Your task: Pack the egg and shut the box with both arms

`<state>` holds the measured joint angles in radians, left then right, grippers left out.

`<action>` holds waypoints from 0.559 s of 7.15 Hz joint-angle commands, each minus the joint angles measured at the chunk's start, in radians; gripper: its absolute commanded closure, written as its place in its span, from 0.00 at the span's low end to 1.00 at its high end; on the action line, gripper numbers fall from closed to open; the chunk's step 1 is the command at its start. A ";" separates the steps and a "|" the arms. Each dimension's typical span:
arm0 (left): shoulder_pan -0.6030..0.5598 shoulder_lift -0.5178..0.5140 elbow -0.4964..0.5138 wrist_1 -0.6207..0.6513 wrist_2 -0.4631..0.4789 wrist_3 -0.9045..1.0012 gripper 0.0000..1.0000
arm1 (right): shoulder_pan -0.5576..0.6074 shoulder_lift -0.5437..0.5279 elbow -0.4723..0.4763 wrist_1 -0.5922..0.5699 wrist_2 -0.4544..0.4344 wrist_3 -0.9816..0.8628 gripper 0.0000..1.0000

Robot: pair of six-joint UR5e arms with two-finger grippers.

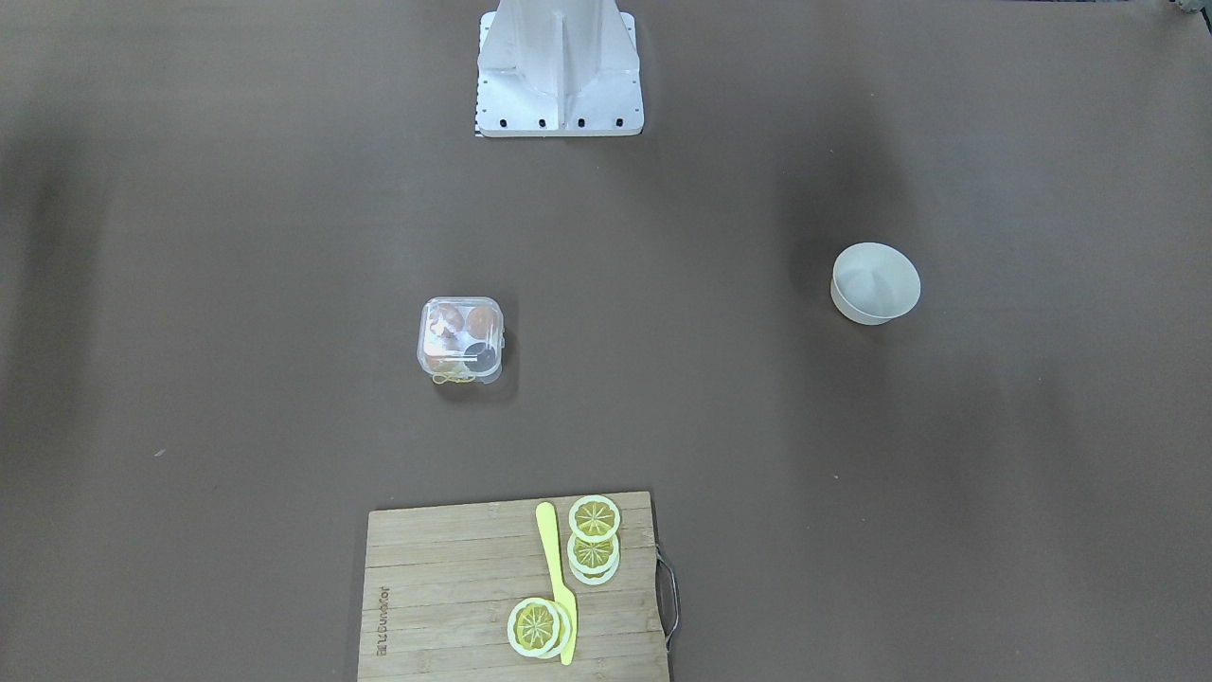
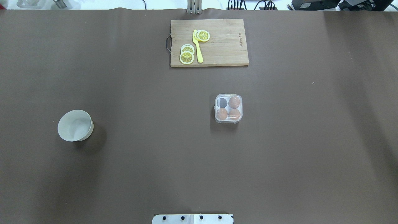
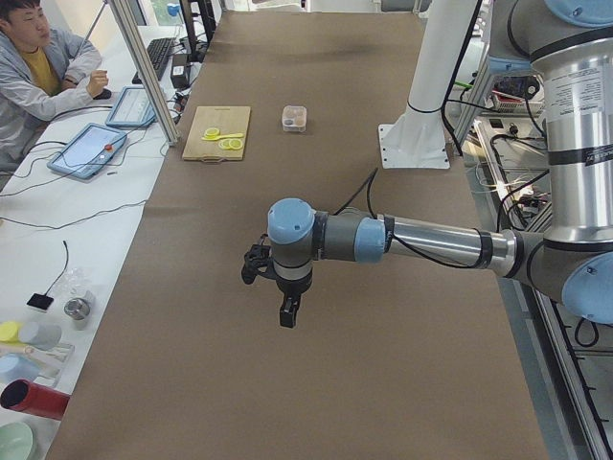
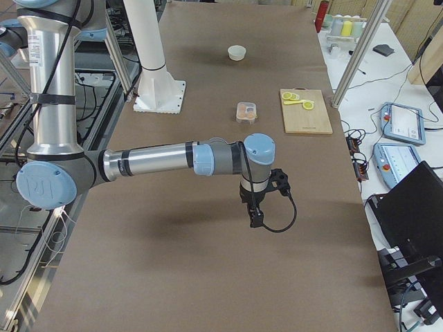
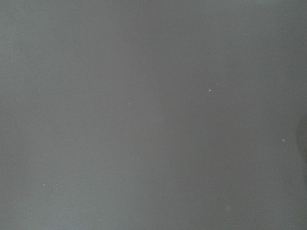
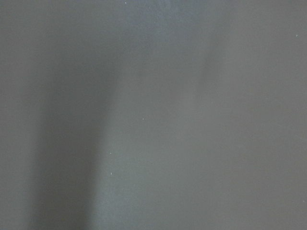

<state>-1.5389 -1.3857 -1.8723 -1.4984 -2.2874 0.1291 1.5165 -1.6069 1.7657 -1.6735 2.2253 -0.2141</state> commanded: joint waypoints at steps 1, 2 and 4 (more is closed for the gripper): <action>-0.023 0.004 0.022 -0.006 0.015 0.013 0.02 | 0.002 -0.024 -0.002 0.001 0.004 -0.011 0.00; -0.026 0.001 0.019 -0.006 0.029 0.012 0.02 | 0.002 -0.027 -0.009 0.005 0.004 -0.011 0.00; -0.027 -0.012 -0.001 -0.002 0.031 0.007 0.02 | 0.002 -0.030 -0.020 0.006 0.011 -0.011 0.00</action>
<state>-1.5645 -1.3922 -1.8636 -1.5023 -2.2604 0.1381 1.5186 -1.6346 1.7498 -1.6685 2.2324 -0.2254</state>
